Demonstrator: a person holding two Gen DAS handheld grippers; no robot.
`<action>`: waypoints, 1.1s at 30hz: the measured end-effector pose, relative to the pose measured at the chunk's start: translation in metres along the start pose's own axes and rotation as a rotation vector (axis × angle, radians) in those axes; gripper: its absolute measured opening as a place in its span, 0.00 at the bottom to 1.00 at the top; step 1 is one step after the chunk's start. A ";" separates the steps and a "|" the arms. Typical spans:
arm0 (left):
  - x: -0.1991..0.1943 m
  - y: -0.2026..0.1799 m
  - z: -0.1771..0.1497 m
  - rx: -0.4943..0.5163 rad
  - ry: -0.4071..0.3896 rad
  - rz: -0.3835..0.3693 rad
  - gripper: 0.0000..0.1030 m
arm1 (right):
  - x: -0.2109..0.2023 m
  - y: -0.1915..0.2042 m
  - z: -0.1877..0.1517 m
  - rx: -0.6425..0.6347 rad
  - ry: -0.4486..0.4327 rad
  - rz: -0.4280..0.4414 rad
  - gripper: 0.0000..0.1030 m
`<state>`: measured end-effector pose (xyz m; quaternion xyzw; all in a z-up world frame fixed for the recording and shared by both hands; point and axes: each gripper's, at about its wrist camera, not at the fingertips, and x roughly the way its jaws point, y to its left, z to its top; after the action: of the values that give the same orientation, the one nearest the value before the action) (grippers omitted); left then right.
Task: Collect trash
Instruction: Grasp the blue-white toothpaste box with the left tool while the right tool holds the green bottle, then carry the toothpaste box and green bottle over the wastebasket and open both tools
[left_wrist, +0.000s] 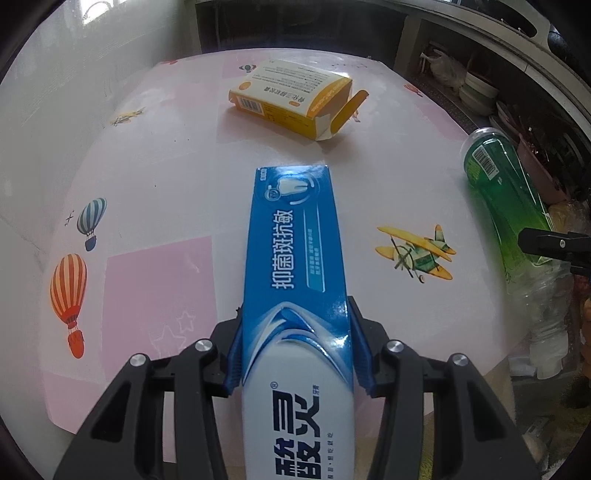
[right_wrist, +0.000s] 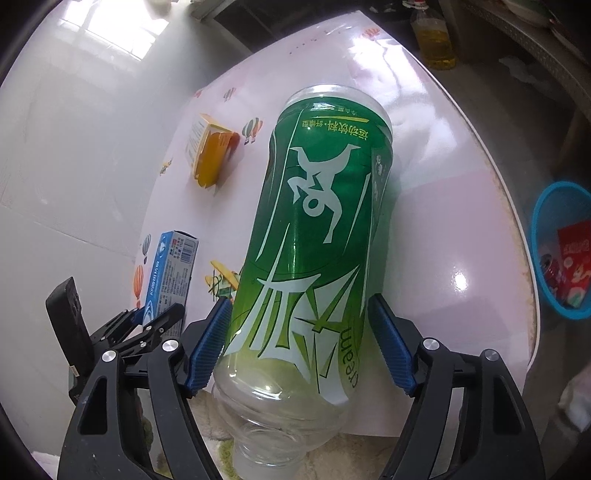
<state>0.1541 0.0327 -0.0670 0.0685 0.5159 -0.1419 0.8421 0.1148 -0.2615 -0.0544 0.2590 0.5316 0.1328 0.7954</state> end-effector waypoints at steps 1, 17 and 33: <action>0.000 -0.001 0.000 0.000 -0.003 0.002 0.45 | 0.000 0.000 -0.001 0.002 0.001 0.013 0.66; -0.021 -0.008 -0.002 0.022 -0.069 0.039 0.44 | -0.015 -0.005 -0.005 0.022 -0.053 0.047 0.56; -0.048 -0.020 -0.008 0.049 -0.128 0.051 0.44 | -0.044 -0.017 -0.019 0.033 -0.106 0.091 0.56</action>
<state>0.1210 0.0242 -0.0269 0.0932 0.4552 -0.1371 0.8748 0.0789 -0.2917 -0.0349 0.3027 0.4784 0.1463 0.8112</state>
